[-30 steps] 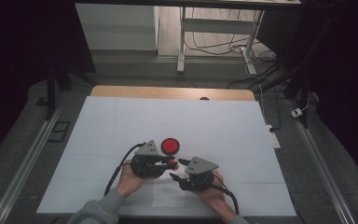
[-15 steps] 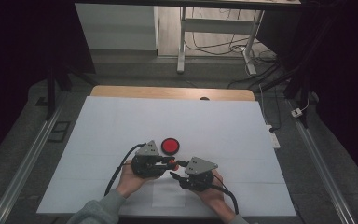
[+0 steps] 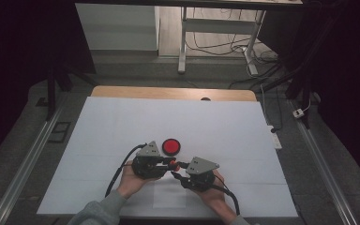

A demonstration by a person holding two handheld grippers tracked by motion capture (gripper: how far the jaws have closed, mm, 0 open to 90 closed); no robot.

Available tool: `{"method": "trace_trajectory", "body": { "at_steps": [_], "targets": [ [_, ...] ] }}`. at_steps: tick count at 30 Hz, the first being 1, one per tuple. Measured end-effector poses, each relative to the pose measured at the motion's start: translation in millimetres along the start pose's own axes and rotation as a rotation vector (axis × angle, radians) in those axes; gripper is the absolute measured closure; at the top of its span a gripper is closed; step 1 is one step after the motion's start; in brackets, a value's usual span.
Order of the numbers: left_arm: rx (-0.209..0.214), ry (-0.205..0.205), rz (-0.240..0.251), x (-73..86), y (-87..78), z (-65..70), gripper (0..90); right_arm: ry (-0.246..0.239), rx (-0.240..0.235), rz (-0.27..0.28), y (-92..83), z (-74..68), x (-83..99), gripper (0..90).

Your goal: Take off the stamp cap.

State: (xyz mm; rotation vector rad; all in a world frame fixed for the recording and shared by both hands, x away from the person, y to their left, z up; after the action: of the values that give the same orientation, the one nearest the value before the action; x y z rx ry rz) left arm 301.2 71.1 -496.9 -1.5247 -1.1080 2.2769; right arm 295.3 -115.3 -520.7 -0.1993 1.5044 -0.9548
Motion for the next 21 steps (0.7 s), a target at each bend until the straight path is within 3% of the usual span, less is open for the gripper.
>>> {"method": "trace_trajectory", "body": {
  "at_steps": [21],
  "targets": [
    [-0.007, 0.007, -0.008, 0.8, 1.6, 0.0, 72.6, 0.004, 0.005, -0.021, 0.6, 0.1, -0.3, 63.9]
  ]
}}
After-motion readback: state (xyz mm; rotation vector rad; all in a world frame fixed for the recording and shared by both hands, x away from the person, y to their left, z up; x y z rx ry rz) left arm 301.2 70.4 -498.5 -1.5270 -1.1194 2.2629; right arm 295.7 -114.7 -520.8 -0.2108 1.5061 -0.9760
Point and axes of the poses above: each handheld gripper's, and its own axes: y roughly forward along the jaws, x roughly out of its underside, z roughly to its right, the point moved 2 cm from there along y, roughly forward along the jaws, and after that the axes turned 11 degrees about -z, right-handed, at the moved point
